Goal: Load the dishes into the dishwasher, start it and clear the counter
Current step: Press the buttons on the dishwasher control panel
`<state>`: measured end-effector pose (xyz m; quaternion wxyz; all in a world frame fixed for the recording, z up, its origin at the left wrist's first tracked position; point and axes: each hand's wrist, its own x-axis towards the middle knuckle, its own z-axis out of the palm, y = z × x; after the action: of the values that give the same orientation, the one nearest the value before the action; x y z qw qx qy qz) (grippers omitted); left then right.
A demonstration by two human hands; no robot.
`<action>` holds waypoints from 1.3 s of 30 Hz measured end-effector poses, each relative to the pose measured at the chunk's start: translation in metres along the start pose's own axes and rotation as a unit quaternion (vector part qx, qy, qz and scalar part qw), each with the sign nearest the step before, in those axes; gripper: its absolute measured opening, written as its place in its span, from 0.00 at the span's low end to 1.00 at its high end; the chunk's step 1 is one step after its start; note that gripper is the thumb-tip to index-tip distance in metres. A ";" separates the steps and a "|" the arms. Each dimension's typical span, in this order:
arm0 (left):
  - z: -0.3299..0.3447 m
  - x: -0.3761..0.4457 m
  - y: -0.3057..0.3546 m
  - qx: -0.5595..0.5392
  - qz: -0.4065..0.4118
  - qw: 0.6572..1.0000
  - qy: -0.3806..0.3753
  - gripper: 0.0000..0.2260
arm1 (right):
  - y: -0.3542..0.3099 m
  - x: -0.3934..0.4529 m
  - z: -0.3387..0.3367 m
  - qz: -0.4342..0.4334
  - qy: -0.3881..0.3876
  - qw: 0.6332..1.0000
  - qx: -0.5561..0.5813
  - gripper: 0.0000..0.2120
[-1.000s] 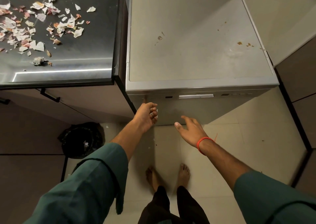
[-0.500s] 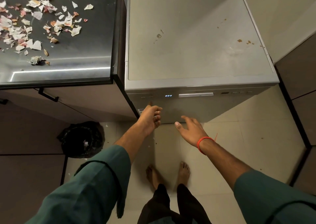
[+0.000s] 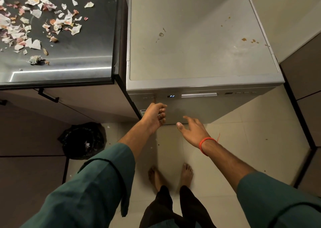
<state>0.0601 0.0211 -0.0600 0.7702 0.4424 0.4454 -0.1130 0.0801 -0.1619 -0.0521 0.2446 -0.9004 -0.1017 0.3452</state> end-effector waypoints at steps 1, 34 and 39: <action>0.000 0.000 -0.001 -0.001 0.001 1.000 0.000 0.02 | 0.001 0.000 0.000 0.000 0.000 1.000 -0.001 0.29; 0.004 0.000 0.005 -0.053 -0.007 0.999 0.010 0.07 | 0.015 -0.010 0.003 0.009 -0.001 1.000 -0.012 0.29; 0.005 0.002 0.010 -0.072 -0.011 0.997 0.012 0.06 | 0.018 -0.009 0.000 0.016 0.000 1.000 -0.011 0.29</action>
<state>0.0697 0.0235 -0.0549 0.7936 0.3818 0.4662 -0.0837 0.0737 -0.1803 -0.0566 0.2288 -0.9047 -0.0910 0.3478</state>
